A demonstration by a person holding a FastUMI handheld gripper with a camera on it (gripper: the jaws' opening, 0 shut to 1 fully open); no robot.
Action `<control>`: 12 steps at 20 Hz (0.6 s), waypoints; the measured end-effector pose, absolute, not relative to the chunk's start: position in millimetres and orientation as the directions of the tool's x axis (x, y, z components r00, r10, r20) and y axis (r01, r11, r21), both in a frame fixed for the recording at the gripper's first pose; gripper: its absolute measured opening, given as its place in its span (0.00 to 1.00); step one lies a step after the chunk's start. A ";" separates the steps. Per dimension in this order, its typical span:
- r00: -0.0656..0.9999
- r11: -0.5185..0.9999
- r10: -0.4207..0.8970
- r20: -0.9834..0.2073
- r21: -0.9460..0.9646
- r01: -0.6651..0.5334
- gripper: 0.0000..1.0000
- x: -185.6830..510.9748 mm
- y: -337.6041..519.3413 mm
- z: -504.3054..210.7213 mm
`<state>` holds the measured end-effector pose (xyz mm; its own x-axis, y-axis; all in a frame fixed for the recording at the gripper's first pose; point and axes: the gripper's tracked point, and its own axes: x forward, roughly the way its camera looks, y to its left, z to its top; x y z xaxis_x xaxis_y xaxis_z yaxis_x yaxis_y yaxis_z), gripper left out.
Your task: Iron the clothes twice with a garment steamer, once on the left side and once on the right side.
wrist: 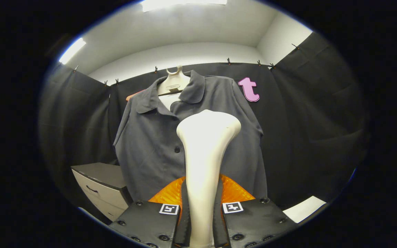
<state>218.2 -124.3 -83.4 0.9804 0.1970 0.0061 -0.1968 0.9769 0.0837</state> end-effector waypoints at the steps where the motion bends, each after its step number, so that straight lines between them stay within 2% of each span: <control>1: 0.982 0.978 0.191 0.011 0.085 -0.191 0.32 226.6 -126.4 -77.7; 12: 0.980 0.977 0.196 -0.019 0.092 -0.193 0.32 299.0 -121.6 -73.1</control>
<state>299.0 -121.6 -73.1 0.9805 0.1958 -0.0195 -0.1932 0.9769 0.0917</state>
